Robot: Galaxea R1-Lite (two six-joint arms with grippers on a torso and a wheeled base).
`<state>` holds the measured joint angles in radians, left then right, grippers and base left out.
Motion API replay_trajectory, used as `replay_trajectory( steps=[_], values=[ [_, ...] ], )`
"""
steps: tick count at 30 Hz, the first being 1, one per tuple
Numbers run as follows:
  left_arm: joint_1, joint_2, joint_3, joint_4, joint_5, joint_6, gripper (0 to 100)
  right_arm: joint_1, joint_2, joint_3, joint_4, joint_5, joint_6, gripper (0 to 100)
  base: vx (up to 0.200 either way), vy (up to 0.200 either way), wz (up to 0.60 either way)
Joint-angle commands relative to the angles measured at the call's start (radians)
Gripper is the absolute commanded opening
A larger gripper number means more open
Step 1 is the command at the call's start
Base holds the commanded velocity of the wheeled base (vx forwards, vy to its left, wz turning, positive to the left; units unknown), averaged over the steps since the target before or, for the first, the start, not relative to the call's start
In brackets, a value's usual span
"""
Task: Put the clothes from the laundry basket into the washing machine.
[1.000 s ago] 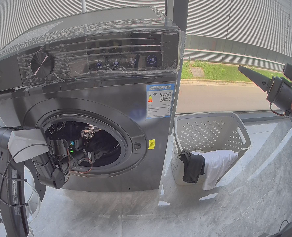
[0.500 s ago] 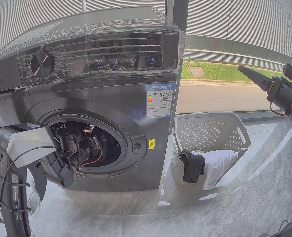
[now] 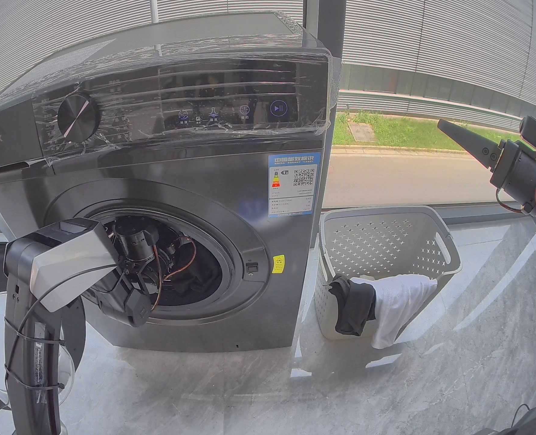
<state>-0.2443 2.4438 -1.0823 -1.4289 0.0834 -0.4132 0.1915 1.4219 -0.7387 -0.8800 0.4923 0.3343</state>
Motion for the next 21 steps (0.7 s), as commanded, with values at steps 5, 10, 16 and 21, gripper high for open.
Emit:
replay_trajectory(
  steps=[5,10,16,21],
  values=[
    [0.054,0.064,-0.068,0.001,0.067,0.01,100,0.0,-0.001,0.001,-0.001,0.0,0.0,100,0.0,0.0,0.0],
    [0.079,0.101,-0.197,0.008,0.185,0.011,100,0.0,0.0,0.001,-0.001,0.002,0.0,100,0.0,0.0,0.0],
    [0.076,0.112,-0.192,-0.002,0.214,0.013,100,0.0,0.002,-0.001,-0.001,0.0,0.0,100,0.0,0.0,0.0],
    [0.026,0.026,0.002,-0.034,0.213,-0.019,100,0.0,-0.001,0.002,-0.001,0.0,0.0,100,0.0,0.0,0.0]
  ],
)
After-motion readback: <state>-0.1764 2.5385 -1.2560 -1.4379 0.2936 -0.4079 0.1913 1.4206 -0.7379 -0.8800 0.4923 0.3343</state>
